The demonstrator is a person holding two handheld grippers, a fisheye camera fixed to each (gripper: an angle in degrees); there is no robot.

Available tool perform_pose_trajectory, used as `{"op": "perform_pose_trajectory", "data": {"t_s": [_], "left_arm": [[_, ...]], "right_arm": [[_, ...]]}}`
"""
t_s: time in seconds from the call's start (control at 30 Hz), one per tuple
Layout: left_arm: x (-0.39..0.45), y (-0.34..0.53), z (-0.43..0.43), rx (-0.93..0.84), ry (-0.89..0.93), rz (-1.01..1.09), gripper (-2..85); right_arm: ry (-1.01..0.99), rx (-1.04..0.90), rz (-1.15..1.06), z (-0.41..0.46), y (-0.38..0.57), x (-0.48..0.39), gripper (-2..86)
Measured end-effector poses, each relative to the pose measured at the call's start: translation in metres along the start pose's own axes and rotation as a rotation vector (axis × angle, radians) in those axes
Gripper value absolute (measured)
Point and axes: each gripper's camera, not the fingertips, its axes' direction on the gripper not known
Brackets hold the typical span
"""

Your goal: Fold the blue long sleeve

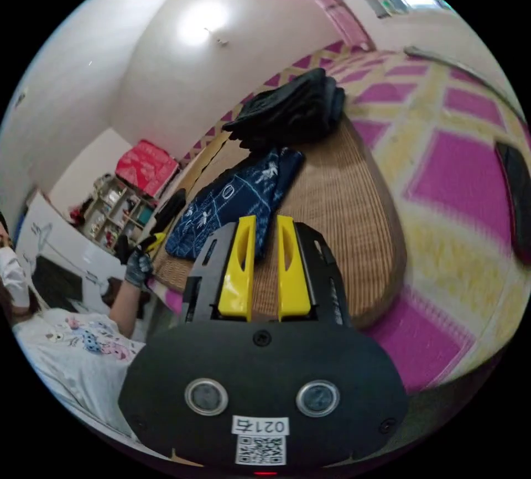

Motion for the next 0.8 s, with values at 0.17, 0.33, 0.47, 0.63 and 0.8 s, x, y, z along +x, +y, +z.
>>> {"op": "perform_pose_trajectory", "data": {"t_s": [0.17, 0.33, 0.47, 0.63, 0.8], "left_arm": [[0.000, -0.070, 0.043, -0.060, -0.088, 0.141, 9.9], [-0.043, -0.130, 0.097, -0.170, -0.077, 0.053, 11.3], [-0.066, -0.152, 0.113, -0.171, -0.004, -0.008, 11.5], [-0.075, -0.176, 0.134, -0.195, 0.051, -0.023, 8.2], [-0.063, -0.176, 0.133, -0.235, 0.071, 0.031, -0.4]], "right_arm": [[0.038, -0.131, -0.290, 0.081, -0.115, -0.035, 8.8], [0.078, -0.326, -0.288, 0.174, -0.195, -0.030, 10.5], [0.059, -0.366, -0.207, 0.210, -0.226, -0.017, 10.5], [0.008, -0.392, -0.141, 0.227, -0.235, -0.003, 7.1], [-0.087, -0.337, -0.102, 0.214, -0.232, 0.011, -0.1]]}}
